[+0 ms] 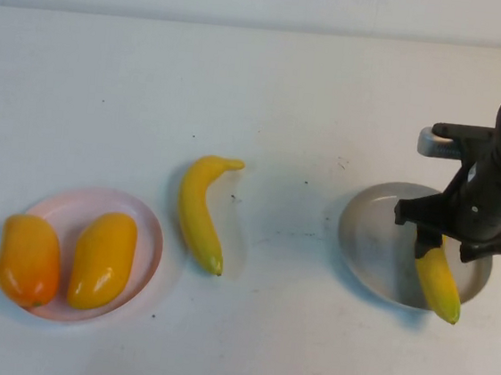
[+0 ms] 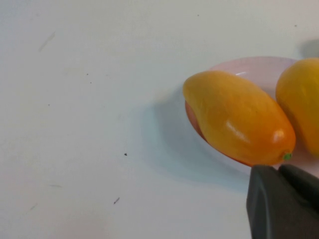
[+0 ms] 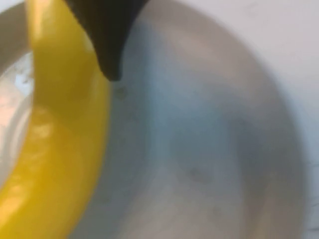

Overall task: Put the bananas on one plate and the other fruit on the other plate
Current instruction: Put another type of fruit in the right plate

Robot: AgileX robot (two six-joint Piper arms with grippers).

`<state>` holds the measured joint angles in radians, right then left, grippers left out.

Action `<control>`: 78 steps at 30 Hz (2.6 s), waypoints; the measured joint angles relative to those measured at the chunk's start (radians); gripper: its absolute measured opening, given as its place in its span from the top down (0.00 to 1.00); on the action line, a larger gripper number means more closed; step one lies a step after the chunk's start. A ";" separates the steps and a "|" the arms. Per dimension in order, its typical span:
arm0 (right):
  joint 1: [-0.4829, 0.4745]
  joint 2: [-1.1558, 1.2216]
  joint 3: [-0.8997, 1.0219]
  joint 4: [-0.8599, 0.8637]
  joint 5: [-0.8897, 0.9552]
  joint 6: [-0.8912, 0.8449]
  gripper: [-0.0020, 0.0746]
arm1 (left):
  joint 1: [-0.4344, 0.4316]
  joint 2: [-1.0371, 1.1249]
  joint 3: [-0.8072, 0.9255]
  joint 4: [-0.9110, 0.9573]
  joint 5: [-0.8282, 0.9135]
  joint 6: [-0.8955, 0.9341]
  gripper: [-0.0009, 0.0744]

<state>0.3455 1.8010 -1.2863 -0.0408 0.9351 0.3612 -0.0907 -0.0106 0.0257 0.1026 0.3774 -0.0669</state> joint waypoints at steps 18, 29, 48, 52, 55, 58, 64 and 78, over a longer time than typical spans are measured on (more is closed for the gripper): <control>0.396 0.326 -0.650 0.067 0.151 -0.098 0.43 | 0.000 0.000 0.000 0.000 0.000 0.000 0.99; 0.413 0.660 -1.124 0.087 0.279 -0.079 0.31 | 0.000 0.000 0.000 0.000 0.000 0.000 0.99; 0.413 0.719 -1.143 0.097 0.290 -0.075 0.53 | 0.000 0.000 0.000 0.000 0.000 0.000 0.99; 0.413 0.676 -1.137 0.097 0.302 -0.075 0.55 | 0.000 0.000 0.000 0.000 0.000 0.000 0.99; 0.409 0.578 -1.103 0.086 0.305 -0.061 0.55 | 0.000 0.000 0.000 0.000 0.000 0.000 0.99; 0.391 0.461 -1.033 0.054 0.305 -0.036 0.55 | 0.000 0.000 0.000 0.000 0.000 0.000 0.99; 0.328 0.248 -0.759 -0.044 0.305 0.060 0.55 | 0.000 0.000 0.000 0.000 0.000 0.000 0.99; 0.123 0.070 -0.138 0.024 0.070 0.163 0.47 | 0.000 0.000 0.000 0.000 0.000 0.000 0.99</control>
<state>0.4681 1.8710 -1.4242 -0.0167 1.0051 0.5237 -0.0907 -0.0106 0.0257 0.1026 0.3774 -0.0669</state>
